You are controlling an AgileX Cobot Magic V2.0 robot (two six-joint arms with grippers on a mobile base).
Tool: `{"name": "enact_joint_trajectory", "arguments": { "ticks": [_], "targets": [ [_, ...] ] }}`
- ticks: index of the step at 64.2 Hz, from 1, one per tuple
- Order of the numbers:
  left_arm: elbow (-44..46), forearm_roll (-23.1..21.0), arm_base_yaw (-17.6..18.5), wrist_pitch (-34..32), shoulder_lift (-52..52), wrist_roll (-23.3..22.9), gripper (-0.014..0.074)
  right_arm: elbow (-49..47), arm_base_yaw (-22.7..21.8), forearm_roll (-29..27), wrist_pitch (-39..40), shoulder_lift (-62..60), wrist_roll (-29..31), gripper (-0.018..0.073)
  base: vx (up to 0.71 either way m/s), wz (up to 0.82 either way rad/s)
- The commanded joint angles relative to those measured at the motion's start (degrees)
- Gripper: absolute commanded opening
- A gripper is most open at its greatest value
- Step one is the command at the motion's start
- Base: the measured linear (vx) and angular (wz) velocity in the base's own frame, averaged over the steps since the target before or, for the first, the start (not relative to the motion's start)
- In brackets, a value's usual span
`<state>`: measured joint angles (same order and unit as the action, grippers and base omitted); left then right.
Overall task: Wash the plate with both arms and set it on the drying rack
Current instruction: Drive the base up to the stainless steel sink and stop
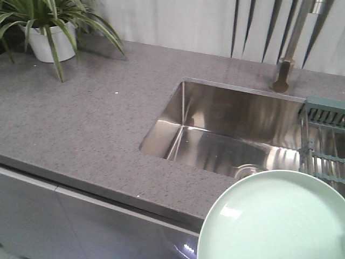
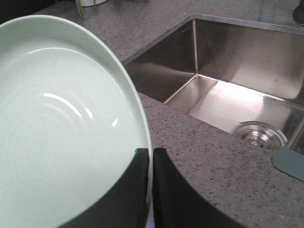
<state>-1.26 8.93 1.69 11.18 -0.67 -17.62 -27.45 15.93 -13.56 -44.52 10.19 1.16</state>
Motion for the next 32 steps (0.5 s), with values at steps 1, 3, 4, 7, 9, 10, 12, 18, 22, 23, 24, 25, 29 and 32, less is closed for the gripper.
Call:
{"name": "enact_joint_trajectory", "arguments": {
  "ticks": [1,3,4,7,9,10,12,18,22,23,24,25,29,32],
  "targets": [
    [1.5,0.1,0.5,-4.0,-0.7,-0.3,-0.0006,-1.5,-0.2,-0.6,4.5,0.6,0.2,-0.0001,0.08,-0.42],
    [1.5,0.1,0.5,-4.0,-0.7,-0.3,-0.0006,-1.5,-0.2,-0.6,4.5,0.6,0.2,-0.0001,0.08,-0.42],
    [1.5,0.1,0.5,-4.0,-0.7,-0.3,-0.0006,-1.5,-0.2,-0.6,4.5,0.6,0.2,-0.0001,0.08,-0.41],
    [1.5,0.1,0.5,-4.0,-0.7,-0.3,-0.0006,-1.5,-0.2,-0.6,4.5,0.6,0.2,-0.0001,0.08,-0.4],
    [1.5,0.1,0.5,-4.0,-0.7,-0.3,-0.0006,-1.5,-0.2,-0.6,4.5,0.6,0.2,-0.0001,0.08,-0.39],
    [1.5,0.1,0.5,-4.0,-0.7,-0.3,-0.0006,-1.5,-0.2,-0.6,4.5,0.6,0.2,-0.0001,0.08,-0.38],
    [1.5,0.1,0.5,-4.0,-0.7,-0.3,-0.0006,-1.5,-0.2,-0.6,4.5,0.6,0.2,-0.0001,0.08,-0.38],
    [1.5,0.1,0.5,-4.0,-0.7,-0.3,-0.0006,-1.5,-0.2,-0.6,4.5,0.6,0.2,-0.0001,0.07,-0.35],
    [1.5,0.1,0.5,-4.0,-0.7,-0.3,-0.0006,-1.5,-0.2,-0.6,4.5,0.6,0.2,-0.0001,0.07,-0.32],
    [1.5,0.1,0.5,-4.0,-0.7,-0.3,-0.0006,-1.5,-0.2,-0.6,4.5,0.6,0.2,-0.0001,0.06,-0.3],
    [1.5,0.1,0.5,-4.0,-0.7,-0.3,-0.0006,-1.5,-0.2,-0.6,4.5,0.6,0.2,-0.0001,0.06,-0.3],
    [1.5,0.1,0.5,-4.0,-0.7,-0.3,-0.0006,-1.5,-0.2,-0.6,4.5,0.6,0.2,-0.0001,0.06,-0.29],
    [1.5,0.1,0.5,-4.0,-0.7,-0.3,-0.0006,-1.5,-0.2,-0.6,4.5,0.6,0.2,-0.0001,0.06,-0.27],
    [1.5,0.1,0.5,-4.0,-0.7,-0.3,-0.0006,-1.5,-0.2,-0.6,4.5,0.6,0.2,-0.0001,0.05,-0.26]
  ]
}}
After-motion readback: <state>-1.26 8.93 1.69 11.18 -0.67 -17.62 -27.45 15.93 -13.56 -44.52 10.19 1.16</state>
